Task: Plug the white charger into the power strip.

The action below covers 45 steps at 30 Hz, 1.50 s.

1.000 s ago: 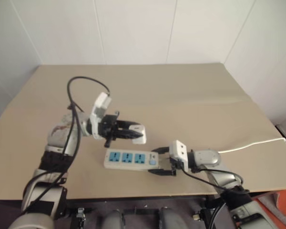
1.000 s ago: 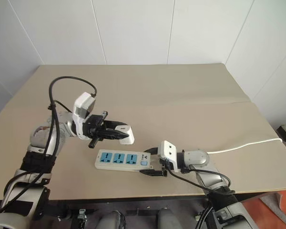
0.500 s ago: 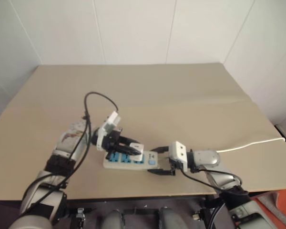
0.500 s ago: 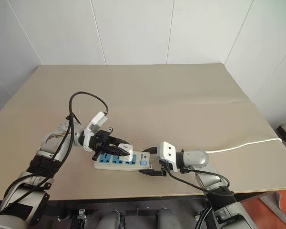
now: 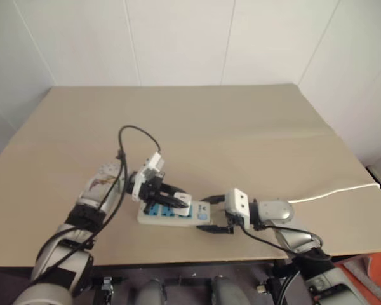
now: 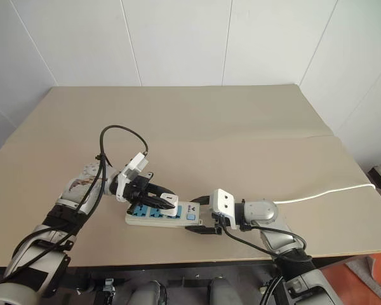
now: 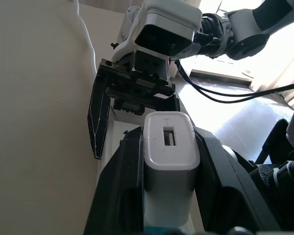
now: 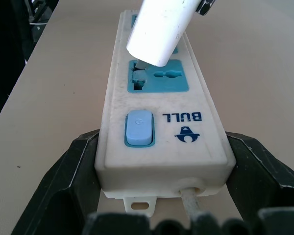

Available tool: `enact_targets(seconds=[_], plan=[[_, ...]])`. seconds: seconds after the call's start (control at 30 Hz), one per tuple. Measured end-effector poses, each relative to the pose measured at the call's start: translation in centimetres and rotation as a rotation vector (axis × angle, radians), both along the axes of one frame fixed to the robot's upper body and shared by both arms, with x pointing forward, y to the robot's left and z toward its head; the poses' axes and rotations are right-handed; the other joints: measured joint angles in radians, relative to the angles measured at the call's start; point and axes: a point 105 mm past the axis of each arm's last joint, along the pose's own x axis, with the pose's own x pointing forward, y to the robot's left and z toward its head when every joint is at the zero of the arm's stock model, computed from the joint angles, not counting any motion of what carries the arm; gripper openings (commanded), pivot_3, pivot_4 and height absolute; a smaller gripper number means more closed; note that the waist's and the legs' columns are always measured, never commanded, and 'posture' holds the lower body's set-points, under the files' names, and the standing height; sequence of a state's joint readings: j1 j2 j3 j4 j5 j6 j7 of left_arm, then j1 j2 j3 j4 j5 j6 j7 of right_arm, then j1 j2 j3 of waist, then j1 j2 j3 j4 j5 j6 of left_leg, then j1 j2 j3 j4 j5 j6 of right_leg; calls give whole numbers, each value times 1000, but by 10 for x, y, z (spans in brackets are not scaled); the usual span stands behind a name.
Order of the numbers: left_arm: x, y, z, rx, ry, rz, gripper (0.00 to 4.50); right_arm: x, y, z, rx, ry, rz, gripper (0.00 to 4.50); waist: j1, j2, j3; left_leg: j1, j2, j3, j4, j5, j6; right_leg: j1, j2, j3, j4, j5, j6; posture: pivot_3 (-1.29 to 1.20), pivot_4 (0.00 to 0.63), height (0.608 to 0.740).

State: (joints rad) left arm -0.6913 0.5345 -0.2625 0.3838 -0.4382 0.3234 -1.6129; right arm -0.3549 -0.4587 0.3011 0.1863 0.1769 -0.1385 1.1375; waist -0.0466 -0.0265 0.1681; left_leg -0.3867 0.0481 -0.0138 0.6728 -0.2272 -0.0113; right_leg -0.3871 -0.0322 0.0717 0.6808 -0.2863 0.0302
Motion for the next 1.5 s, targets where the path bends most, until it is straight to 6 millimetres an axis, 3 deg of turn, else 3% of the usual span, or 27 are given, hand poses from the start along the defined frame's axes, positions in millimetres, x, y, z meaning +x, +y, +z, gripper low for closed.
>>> enact_targets(seconds=[0.23,0.43,0.73,1.33,1.5], plan=[[0,-1,1,3,2,-6,1021,0,0,0,-2,-2,0,3399,1,0,0,-1,0,0,0,0,0,0,0,0,-1,0,0,0,150,740],[5,-6,14,-29,-17,-19,1021,-1,1,1,-2,-5,5,3399,-1,0,0,-1,0,0,-3,0,0,-1,0,0,-2,0,0,0,150,740],[-6,-13,-2,-16,37,-58,1021,-1,2,1,-2,-13,8,3399,-2,0,0,-1,1,0,-7,0,0,-1,1,0,-5,0,0,0,150,740],[2,-16,-2,-26,-6,-53,1021,0,3,1,-5,-17,6,3399,-3,0,0,1,1,0,-8,0,0,-1,2,1,-6,0,0,0,150,740],[5,-8,2,9,-14,-44,1021,0,4,1,-7,-18,9,3399,-5,0,0,1,1,0,-10,0,0,-1,2,1,-7,0,0,0,150,740]])
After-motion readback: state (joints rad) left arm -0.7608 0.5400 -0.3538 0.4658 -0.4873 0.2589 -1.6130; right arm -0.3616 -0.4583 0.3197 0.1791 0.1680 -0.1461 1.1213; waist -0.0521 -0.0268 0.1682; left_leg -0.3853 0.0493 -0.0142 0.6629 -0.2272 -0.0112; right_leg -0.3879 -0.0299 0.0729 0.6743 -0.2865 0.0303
